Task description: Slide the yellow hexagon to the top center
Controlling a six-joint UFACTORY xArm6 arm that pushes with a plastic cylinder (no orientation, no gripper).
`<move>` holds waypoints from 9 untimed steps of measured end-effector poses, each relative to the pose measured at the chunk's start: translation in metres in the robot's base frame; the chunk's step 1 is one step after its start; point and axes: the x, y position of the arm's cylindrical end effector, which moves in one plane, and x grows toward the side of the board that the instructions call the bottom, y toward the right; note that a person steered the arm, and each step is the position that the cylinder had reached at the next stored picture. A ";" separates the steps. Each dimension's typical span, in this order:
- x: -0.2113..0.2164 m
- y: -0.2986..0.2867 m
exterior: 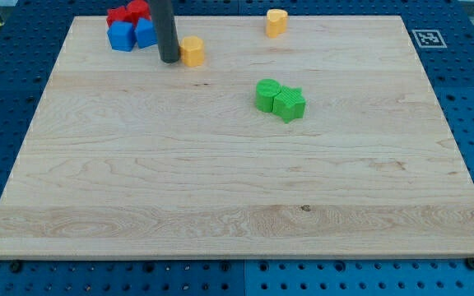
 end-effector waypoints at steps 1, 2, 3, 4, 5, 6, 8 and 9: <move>0.000 0.007; 0.000 0.018; -0.010 0.043; -0.033 0.065; -0.055 0.093; -0.055 0.107; -0.048 0.133; -0.018 0.124</move>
